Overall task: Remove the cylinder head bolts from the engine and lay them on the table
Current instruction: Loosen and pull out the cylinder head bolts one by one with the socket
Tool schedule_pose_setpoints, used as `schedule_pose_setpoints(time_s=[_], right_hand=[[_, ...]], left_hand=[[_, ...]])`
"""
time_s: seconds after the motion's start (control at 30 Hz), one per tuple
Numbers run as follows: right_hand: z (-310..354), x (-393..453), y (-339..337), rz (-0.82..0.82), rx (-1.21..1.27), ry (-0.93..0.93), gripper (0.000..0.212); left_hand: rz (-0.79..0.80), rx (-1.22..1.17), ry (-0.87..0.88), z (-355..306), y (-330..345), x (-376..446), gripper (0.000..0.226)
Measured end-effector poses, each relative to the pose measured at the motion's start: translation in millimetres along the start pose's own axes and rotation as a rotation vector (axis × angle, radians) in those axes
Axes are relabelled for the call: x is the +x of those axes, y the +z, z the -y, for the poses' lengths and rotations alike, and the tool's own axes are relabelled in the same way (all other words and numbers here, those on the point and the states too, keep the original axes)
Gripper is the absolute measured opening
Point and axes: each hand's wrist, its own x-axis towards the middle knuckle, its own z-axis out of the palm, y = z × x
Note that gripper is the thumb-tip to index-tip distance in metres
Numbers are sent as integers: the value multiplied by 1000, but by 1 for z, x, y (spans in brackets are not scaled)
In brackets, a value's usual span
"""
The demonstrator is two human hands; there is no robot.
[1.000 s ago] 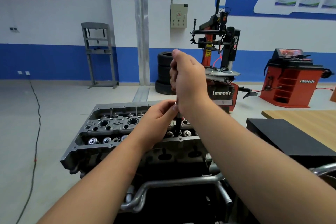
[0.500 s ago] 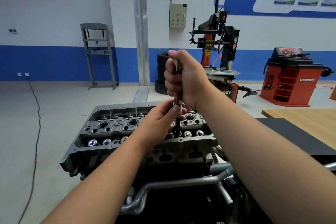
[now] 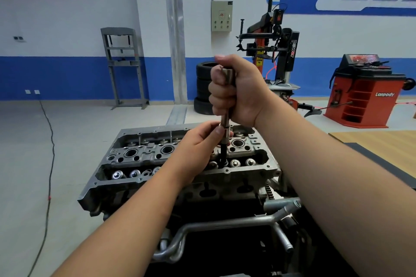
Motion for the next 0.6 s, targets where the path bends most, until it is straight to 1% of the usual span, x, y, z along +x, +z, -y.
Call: schedule_pose_setpoints(time_s=[0.07,0.13,0.2,0.27,0.3,0.33,0.4,0.43,0.5,0.53,0.57,0.6], right_hand=[[-5,-2,4,-54,-8,-45,39],[-13,-2,15,-170,-22,-119,34],[-21,-3,29,-367,-60,-235,29],[-31,-4,43,-591,-198,-389,24],[-35,-4,48,-651,-248,-446,23],[-38,-3,52,-669,-274,-473,24],[-32,-2,48,-607,-266,-427,33],[-25,-2,40,-522,-210,-349,34],[-8,-3,19,-262,-69,-137,40],[-3,-4,10,-154,-15,-74,43],[-2,-6,3,-91,17,-55,44],[-2,-8,1,-73,26,-63,43]], left_hand=[[14,1,-1,0,-1,0,23],[10,8,4,0,-2,0,23],[12,23,14,-1,-2,-1,23],[14,57,32,-5,0,-1,33],[13,81,46,-5,0,-1,36],[12,93,56,-4,1,0,33],[6,53,53,-1,0,0,21],[8,34,45,2,-1,0,15],[17,58,31,5,-1,1,23],[29,74,24,5,-1,1,26],[39,78,21,5,0,2,26],[46,73,15,3,0,2,25]])
